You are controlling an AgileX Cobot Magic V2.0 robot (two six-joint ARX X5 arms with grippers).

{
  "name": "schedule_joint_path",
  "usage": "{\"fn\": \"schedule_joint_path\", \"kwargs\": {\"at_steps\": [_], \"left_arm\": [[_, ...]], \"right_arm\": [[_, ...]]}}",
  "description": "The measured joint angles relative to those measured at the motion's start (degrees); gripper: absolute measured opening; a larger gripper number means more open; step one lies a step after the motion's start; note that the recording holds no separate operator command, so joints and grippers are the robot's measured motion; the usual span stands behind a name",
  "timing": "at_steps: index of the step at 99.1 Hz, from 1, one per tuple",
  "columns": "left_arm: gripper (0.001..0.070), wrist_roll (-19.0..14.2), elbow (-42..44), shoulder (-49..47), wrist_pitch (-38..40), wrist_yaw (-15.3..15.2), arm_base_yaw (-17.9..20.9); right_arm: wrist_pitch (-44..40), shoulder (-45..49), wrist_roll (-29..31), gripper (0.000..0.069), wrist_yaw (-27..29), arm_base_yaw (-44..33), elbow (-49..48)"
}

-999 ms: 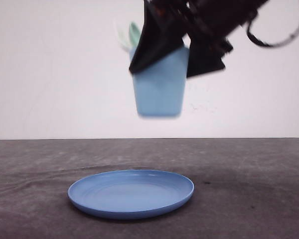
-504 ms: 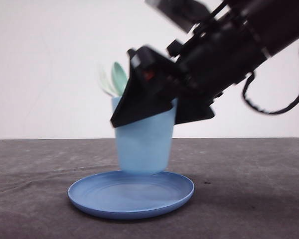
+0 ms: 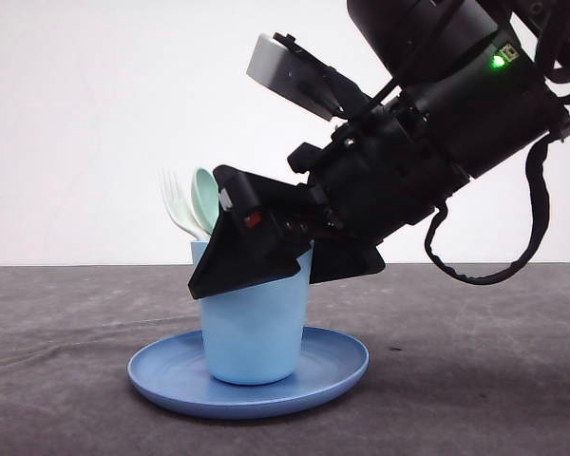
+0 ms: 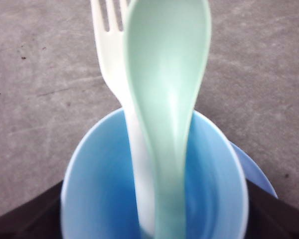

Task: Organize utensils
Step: 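Lower the cup onto the blue plate with the right gripper, then open the right gripper and withdraw it from the cup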

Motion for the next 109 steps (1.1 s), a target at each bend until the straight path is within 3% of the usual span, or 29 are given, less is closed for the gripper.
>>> {"fn": "schedule_joint_path", "kwargs": {"at_steps": [12,23,37,61,79,109], "left_arm": [[0.0239,0.0,0.0,0.0,0.0,0.0,0.0],[0.0239,0.0,0.0,0.0,0.0,0.0,0.0],[0.0239,0.0,0.0,0.0,-0.02,0.0,0.0],[0.0239,0.0,0.0,0.0,-0.02,0.0,0.0],[0.0239,0.0,0.0,0.0,-0.02,0.0,0.0],[0.0239,0.0,0.0,0.0,-0.07,0.0,0.0]], "right_arm": [[-0.44,0.15,0.02,0.0588,-0.15,0.02,0.0],[-4.07,-0.61,0.07,0.0617,-0.15,-0.07,0.04],[-13.79,-5.09,0.46,0.0623,-0.15,-0.87,0.96],[-37.42,-16.85,-0.79,0.0623,-0.07,-4.57,5.14],[-51.32,-24.74,-1.14,0.0623,4.09,-10.78,8.07],[-57.57,-31.91,2.34,0.0623,6.03,-26.58,10.75]]}}
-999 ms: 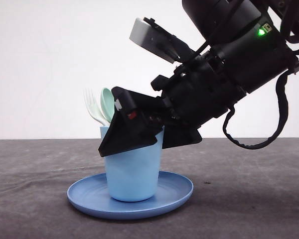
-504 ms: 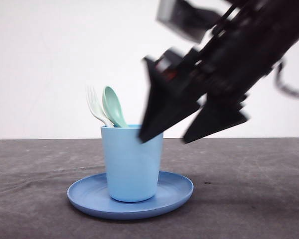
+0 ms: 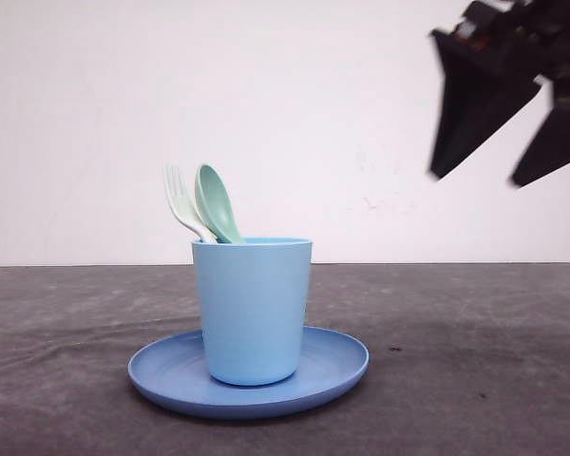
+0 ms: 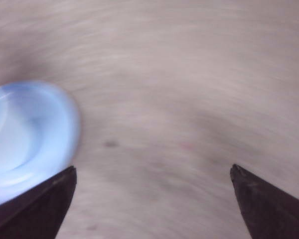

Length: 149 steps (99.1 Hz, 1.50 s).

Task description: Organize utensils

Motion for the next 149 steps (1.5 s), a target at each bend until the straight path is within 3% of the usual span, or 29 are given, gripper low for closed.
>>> {"fn": "schedule_joint_path", "kwargs": {"at_steps": [26,60,66,73,80,88,102,149], "left_arm": [[0.0239,0.0,0.0,0.0,-1.64,0.0,0.0],[0.0235,0.0,-0.02,0.0,-4.81,-0.02,0.0],[0.0199,0.13,0.0,0.0,-5.27,0.0,0.0],[0.0089,0.37,0.0,0.0,-5.7,0.0,0.0],[0.0035,0.39,0.0,0.0,-5.81,0.0,0.0],[0.0018,0.42,0.0,0.0,-6.14,0.0,0.0],[0.0015,0.42,0.0,0.0,-6.38,0.0,0.0],[0.0015,0.57,-0.13,-0.96,-6.27,-0.35,-0.24]], "right_arm": [[-5.51,-0.37,1.6,0.0623,-0.09,-9.81,0.0],[-5.64,-0.37,1.49,0.0617,0.0,-11.28,0.0],[-5.64,-0.37,1.51,0.0543,0.02,-11.28,0.0],[-5.64,-0.37,1.49,0.034,0.02,-11.28,0.0],[-5.53,-0.37,1.33,0.0142,0.07,-11.28,0.0],[-5.51,-0.37,1.31,0.0043,0.48,-11.28,0.0],[-5.14,-0.37,1.31,0.0007,0.81,-11.28,0.0],[3.13,-0.37,1.31,0.0004,0.87,-11.28,0.0]]}}
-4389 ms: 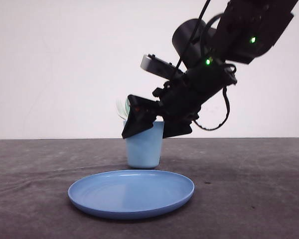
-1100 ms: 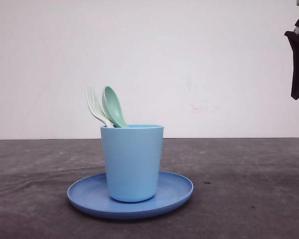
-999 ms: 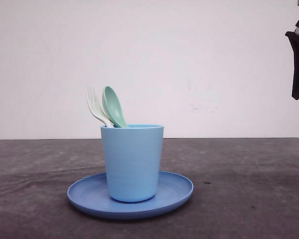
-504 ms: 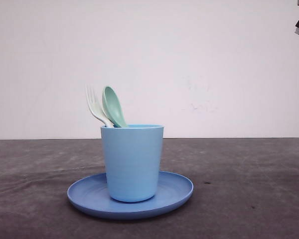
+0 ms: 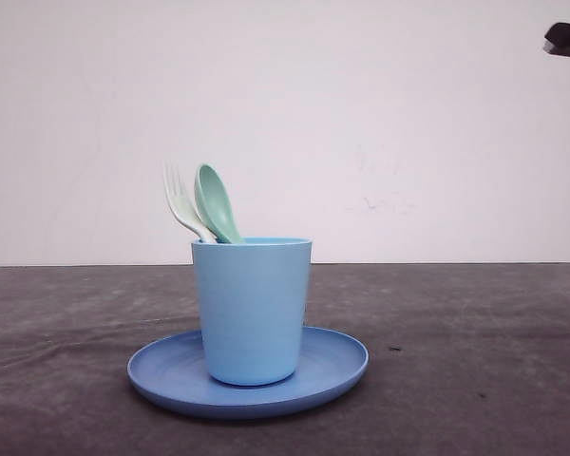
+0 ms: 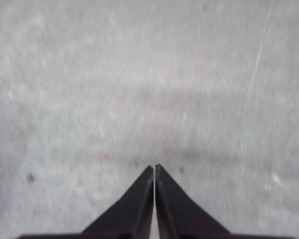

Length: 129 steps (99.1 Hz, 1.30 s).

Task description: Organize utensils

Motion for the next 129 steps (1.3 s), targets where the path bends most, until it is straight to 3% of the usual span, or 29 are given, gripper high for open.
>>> {"fn": "schedule_joint_path", "kwargs": {"at_steps": [20,41,60,87,129], "left_arm": [[0.0015,1.38,-6.16,-11.28,6.82,-2.69,0.0],[0.0015,1.33,-22.8,-27.32,23.8,-2.71,0.0],[0.0015,1.33,-36.65,-37.42,30.01,-3.39,0.02],[0.0015,1.31,-47.67,-46.18,32.59,-3.89,2.08],[0.0015,1.31,-47.78,-46.45,30.75,-5.25,2.89]], "right_arm": [[4.2,0.0,0.0,0.0004,0.0,0.0,0.0],[9.07,0.0,0.0,0.0004,0.02,0.0,0.0],[13.22,0.0,0.0,0.0004,0.02,0.0,0.0],[19.28,0.0,0.0,0.0004,0.02,0.0,0.0],[26.27,0.0,0.0,0.0004,0.04,0.0,0.0]]}}
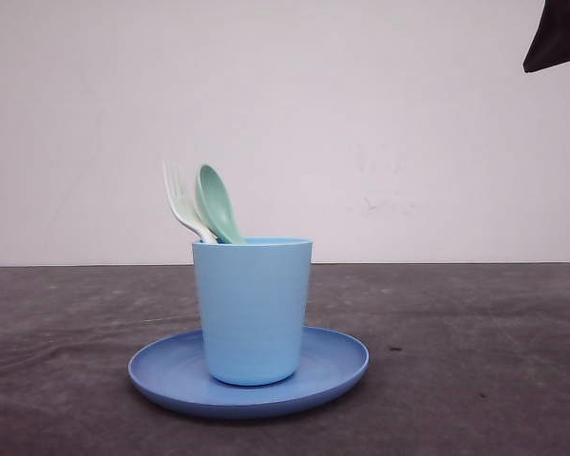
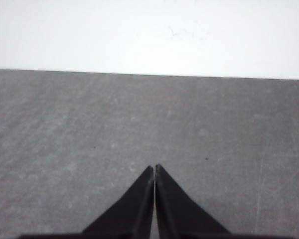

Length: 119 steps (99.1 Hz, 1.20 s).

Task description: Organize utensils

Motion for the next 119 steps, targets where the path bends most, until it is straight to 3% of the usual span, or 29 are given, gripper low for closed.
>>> {"fn": "schedule_joint_path", "kwargs": {"at_steps": [67,84,119], "left_arm": [[0.0015,0.0,0.0,0.0,0.0,0.0,0.0],[0.0015,0.0,0.0,0.0,0.0,0.0,0.0],[0.0015,0.0,0.0,0.0,0.0,-0.02,0.0]], "right_arm": [[1.73,-1.4,-0.13,0.0004,1.68,-0.5,-0.5],[0.63,-10.56,-1.73,0.0004,3.39,-4.44,-5.92],[-1.09,-38.86,-1.75,0.0004,3.41,-8.94,-31.91]]}}
